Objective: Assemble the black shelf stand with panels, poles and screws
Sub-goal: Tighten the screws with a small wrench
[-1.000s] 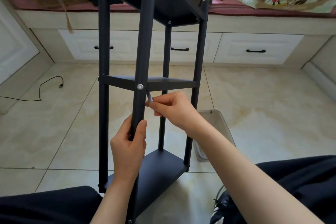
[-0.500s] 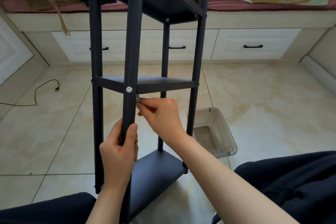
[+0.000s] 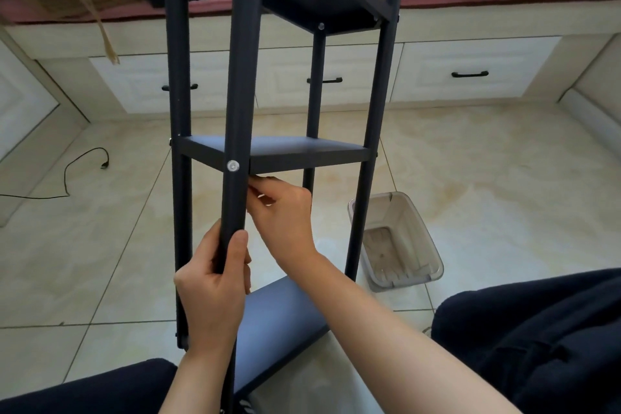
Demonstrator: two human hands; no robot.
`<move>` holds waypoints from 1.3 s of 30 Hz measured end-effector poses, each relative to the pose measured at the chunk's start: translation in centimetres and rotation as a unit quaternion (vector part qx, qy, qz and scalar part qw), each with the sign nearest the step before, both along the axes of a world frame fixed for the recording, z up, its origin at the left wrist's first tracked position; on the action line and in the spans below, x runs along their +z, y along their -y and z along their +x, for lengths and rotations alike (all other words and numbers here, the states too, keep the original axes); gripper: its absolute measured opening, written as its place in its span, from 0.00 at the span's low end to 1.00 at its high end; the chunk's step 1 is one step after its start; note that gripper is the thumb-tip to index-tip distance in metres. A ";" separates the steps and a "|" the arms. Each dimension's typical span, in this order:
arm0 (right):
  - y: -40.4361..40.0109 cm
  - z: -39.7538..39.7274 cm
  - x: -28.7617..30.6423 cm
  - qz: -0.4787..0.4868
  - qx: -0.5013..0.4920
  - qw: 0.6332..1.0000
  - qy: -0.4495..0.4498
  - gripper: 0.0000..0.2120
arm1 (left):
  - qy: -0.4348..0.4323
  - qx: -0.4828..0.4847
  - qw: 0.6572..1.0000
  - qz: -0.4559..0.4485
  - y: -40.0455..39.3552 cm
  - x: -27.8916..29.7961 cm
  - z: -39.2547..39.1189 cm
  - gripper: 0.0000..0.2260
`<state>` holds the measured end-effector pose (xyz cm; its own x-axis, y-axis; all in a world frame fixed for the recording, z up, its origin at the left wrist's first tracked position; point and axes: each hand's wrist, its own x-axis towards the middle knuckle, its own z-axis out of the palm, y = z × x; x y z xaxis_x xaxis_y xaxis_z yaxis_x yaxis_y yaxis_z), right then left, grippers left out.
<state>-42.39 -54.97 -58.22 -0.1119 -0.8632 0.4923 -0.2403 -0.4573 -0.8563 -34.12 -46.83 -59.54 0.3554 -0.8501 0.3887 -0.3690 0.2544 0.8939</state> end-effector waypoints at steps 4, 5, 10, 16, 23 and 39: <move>-0.2 -0.5 0.1 0.032 0.013 0.999 -0.003 0.09 | 0.000 -0.006 1.000 -0.007 0.1 0.1 -0.1 0.22; -0.3 -0.7 0.2 0.049 0.025 0.998 -0.005 0.09 | 0.001 -0.006 1.000 -0.009 0.1 0.2 -0.1 0.21; -1.6 -2.5 1.6 0.171 0.095 0.980 0.034 0.09 | 0.003 -0.001 1.000 -0.008 0.0 0.2 0.1 0.20; -2.8 -3.5 3.8 0.242 0.152 0.956 0.059 0.08 | -0.015 -0.003 1.000 -0.015 0.0 0.4 0.2 0.23; -2.1 -3.7 3.9 0.253 0.119 0.960 -0.007 0.09 | -0.011 0.000 1.000 -0.007 -0.1 0.2 0.2 0.21; -1.9 -1.5 2.7 0.153 0.056 0.986 0.018 0.08 | -0.008 0.003 1.000 -0.011 -0.1 0.0 0.2 0.21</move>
<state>-43.91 -53.05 -55.56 -0.0195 -0.9788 0.2040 -0.1701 -0.1978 -0.9654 -33.89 -46.75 -59.54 0.3670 -0.8395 0.4007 -0.3558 0.2713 0.8943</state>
